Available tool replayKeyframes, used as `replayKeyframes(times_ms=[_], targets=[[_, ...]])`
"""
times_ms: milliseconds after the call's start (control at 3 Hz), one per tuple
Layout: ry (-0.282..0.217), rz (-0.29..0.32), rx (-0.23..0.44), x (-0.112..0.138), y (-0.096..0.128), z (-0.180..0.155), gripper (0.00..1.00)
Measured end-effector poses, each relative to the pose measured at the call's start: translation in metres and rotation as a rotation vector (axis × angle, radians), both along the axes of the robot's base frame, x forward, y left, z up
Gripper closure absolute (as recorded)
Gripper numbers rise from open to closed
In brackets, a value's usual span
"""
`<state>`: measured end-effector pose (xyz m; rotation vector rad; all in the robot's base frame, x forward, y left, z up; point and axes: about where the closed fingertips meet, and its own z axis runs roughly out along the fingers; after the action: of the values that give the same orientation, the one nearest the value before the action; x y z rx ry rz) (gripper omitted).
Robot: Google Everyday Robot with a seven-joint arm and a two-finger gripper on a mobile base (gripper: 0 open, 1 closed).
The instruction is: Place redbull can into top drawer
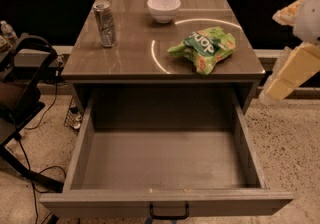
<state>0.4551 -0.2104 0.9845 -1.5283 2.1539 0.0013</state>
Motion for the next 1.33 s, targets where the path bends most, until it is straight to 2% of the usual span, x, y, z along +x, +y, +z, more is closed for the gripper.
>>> replayKeyframes(times_ms=[333,667,1000,1333], targets=[[-0.073,-0.095,0.217,0.015,-0.008,-0.008,0.0],[-0.124,-0.172,0.448,0.031,-0.005,-0.027,0.0],[-0.204,-0.228,0.586,0.039,-0.001,-0.001,0.0],[-0.198,-0.208,0.607,0.049,0.026,0.001,0.0]])
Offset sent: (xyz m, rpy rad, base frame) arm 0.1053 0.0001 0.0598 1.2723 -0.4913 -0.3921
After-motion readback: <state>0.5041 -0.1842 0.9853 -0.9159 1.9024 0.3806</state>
